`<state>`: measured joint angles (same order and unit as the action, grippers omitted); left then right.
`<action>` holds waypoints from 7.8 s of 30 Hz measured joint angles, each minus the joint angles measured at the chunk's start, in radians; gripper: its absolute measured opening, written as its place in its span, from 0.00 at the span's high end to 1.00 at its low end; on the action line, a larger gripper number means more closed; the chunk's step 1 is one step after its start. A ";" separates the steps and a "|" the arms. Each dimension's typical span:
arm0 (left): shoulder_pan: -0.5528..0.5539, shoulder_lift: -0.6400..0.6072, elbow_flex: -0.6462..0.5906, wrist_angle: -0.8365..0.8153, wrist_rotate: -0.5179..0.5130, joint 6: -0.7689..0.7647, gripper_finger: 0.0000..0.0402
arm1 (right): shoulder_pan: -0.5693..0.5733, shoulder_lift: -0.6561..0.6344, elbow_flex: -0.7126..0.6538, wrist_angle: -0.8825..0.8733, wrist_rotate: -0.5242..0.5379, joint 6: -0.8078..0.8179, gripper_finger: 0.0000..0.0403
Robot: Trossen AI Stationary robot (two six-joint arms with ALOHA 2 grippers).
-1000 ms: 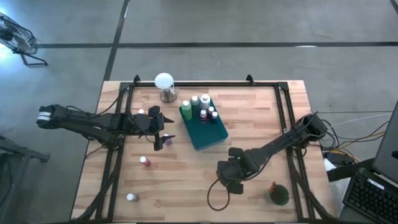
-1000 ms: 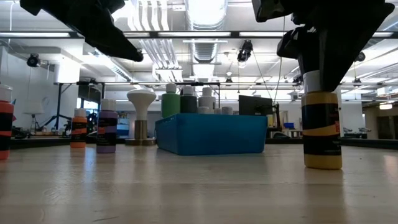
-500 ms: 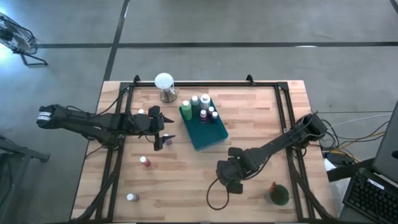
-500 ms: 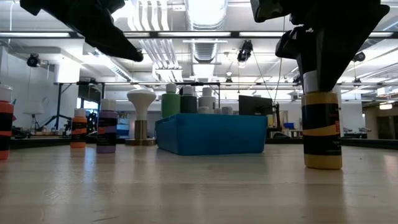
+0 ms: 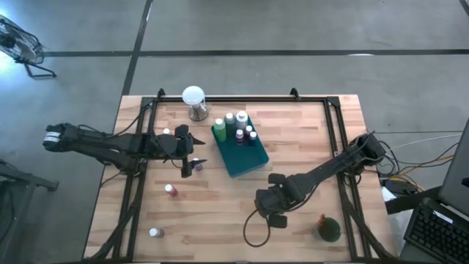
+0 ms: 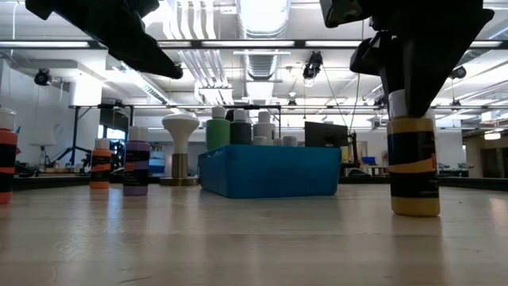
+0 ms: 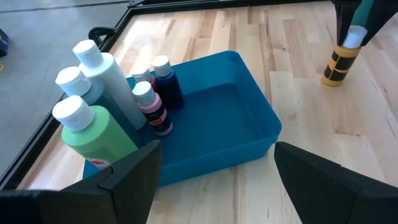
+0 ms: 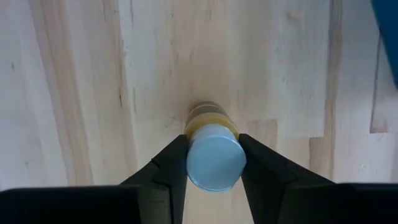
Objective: Pick & Place Paint Supplies
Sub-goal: Put the yellow paint bottle into the blue bin, then put the orange paint bottle into the blue bin
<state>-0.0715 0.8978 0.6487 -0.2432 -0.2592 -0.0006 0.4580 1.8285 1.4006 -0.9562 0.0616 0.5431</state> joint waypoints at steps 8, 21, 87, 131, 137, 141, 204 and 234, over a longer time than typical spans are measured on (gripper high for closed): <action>0.000 0.000 0.000 0.001 0.000 0.000 0.22 | -0.001 -0.010 0.000 -0.005 -0.010 -0.016 0.72; 0.000 0.000 0.000 0.002 0.000 0.000 0.22 | -0.022 -0.010 0.201 -0.084 -0.040 -0.084 0.72; 0.000 0.000 0.000 -0.005 0.000 0.000 0.22 | -0.688 0.264 0.372 -0.058 -0.064 -0.709 0.72; 0.000 0.000 0.000 -0.005 0.000 0.000 0.22 | -0.676 0.256 0.500 -0.189 -0.059 -0.731 0.51; 0.000 0.000 0.000 -0.005 0.000 0.000 0.22 | -0.658 0.256 0.614 -0.362 -0.059 -0.686 0.52; 0.000 0.000 0.000 -0.005 0.000 0.001 0.22 | -0.627 0.254 0.711 -0.518 -0.060 -0.630 0.51; 0.000 -0.018 0.311 -0.620 -0.241 -0.290 0.22 | -0.334 -1.755 -0.819 0.368 0.019 -0.546 0.98; 0.452 0.283 0.512 -1.260 -0.030 -0.546 0.32 | -0.334 -1.740 -0.819 0.366 0.018 -0.544 0.98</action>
<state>0.3803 1.1810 1.1607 -1.5028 -0.2892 -0.5469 0.1242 0.0887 0.5812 -0.5903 0.0795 -0.0010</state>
